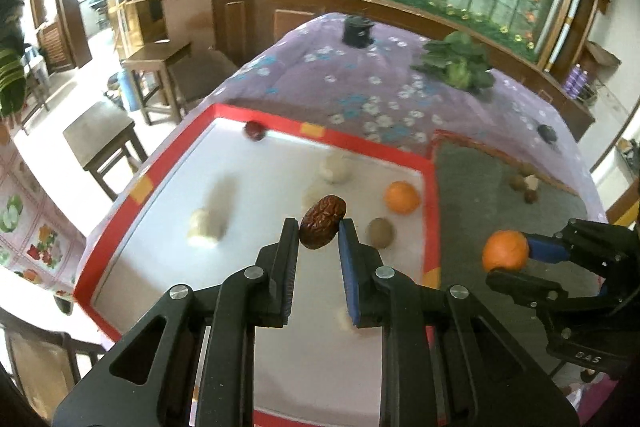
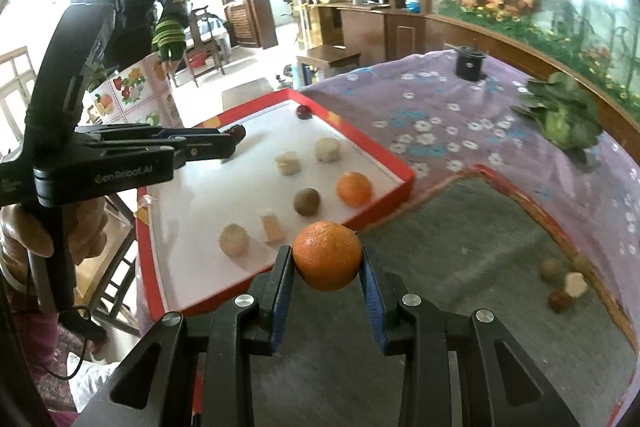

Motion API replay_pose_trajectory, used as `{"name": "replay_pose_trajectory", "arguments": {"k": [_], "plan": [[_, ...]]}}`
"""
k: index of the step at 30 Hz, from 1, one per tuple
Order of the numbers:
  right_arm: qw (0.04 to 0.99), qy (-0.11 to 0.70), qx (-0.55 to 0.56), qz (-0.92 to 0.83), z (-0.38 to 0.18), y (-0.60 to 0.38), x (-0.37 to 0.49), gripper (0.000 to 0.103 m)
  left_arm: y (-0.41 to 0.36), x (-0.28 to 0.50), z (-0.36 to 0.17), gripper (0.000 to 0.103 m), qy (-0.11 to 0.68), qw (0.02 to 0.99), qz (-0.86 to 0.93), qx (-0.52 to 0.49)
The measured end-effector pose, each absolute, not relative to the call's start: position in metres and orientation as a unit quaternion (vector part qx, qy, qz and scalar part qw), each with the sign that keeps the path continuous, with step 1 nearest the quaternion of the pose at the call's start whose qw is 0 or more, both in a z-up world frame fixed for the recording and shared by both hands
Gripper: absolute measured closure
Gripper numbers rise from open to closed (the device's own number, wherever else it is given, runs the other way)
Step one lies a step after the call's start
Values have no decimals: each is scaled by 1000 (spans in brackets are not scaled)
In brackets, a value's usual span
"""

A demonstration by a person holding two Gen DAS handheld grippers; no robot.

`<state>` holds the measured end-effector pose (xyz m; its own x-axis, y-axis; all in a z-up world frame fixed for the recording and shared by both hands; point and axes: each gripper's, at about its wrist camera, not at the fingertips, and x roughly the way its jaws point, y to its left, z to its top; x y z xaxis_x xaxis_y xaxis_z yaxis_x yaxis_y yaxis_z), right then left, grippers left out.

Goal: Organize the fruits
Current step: 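Carry the red date and orange toward the white tray, then lower the date and orange into the white tray and open both grippers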

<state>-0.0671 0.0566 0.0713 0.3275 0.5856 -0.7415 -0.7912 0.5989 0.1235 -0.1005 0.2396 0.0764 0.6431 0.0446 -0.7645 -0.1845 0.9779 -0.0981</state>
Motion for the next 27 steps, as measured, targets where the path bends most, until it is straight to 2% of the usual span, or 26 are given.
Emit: {"name": "replay_pose_trajectory", "arguments": {"k": [14, 27], "plan": [[767, 410, -160, 467, 47, 155, -41, 71, 265, -101, 40, 83, 452, 882, 105, -82], [752, 433, -178, 464, 23, 180, -24, 71, 269, -90, 24, 83, 465, 872, 126, -81]]}}
